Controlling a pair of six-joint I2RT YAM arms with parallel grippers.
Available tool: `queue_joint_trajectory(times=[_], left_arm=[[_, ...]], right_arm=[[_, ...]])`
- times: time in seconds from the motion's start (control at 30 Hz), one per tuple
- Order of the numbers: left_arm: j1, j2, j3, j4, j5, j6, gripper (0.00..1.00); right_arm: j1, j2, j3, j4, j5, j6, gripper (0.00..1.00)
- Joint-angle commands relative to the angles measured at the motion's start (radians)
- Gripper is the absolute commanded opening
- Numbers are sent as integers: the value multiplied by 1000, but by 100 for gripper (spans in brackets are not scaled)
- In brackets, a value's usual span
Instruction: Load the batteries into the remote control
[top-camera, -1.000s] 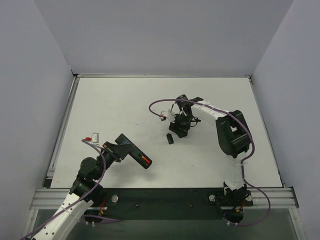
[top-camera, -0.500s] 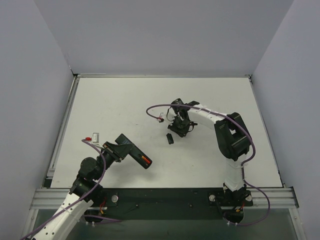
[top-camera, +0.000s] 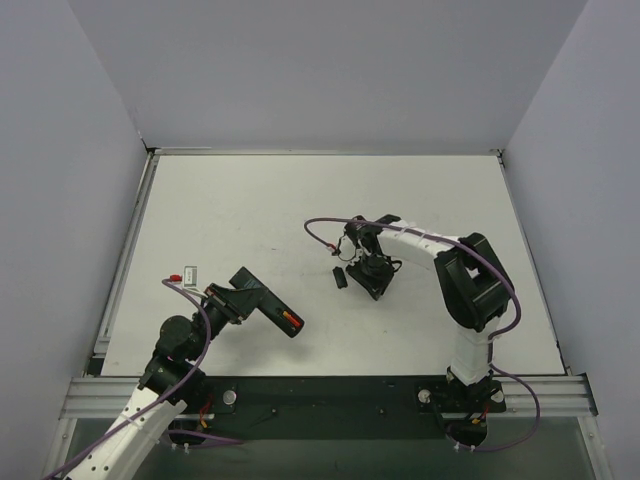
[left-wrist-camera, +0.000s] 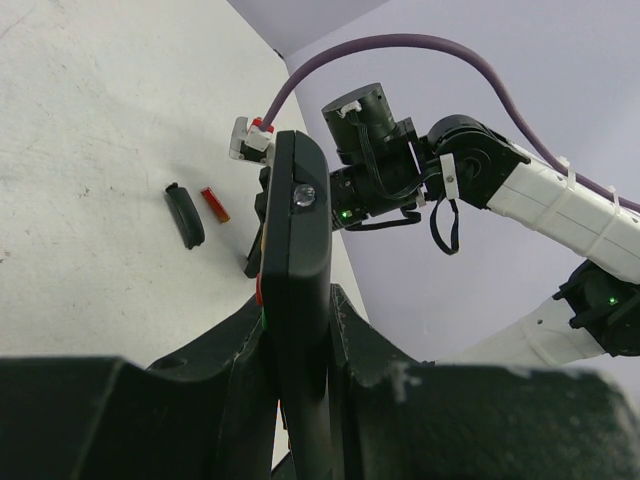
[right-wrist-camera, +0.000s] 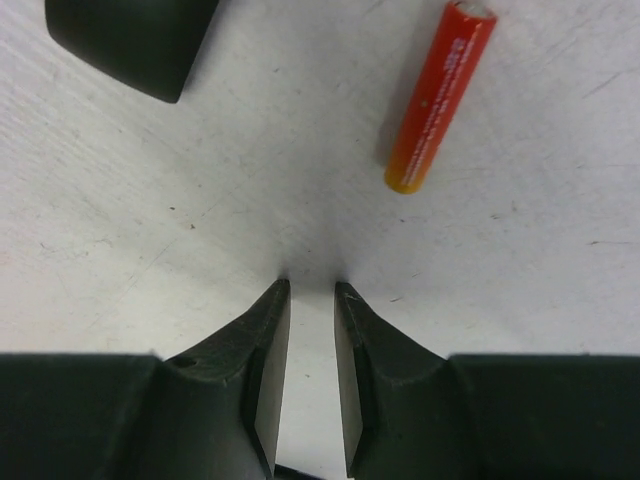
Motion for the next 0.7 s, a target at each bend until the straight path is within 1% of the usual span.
queue_joint_trajectory(times=[0.0,0.03,0.1,0.13,0.23,0.27,0.4,0.5,0.6,0.67], left_arm=[[2,-4,0,36,3,1,0],[2,-5,3,34,3,3,0],[2,-13,7,16,3,7,0],[2,-16,10,10,2,9,0],[2,-28,9,2,-4,7,0],[2,-28,7,2,-4,7,0],[2,-27,9,2,-3,6,0],[2,-27,12,1,-3,7,0],[2,-31,16,-12,-4,10,0],[2,-36,18,-18,-4,10,0]], right_arm=[[20,48,-33,-82,21,78,23],[11,51,-27,-82,10,81,29],[-1,47,-17,-67,-2,83,32],[-10,37,-10,-61,-13,86,40],[-15,14,15,-28,-27,93,52],[-15,8,23,-19,-28,95,53],[-18,11,79,22,-10,101,54],[-21,42,135,31,15,110,54],[-21,71,171,54,35,135,52],[-23,100,188,61,41,146,48]])
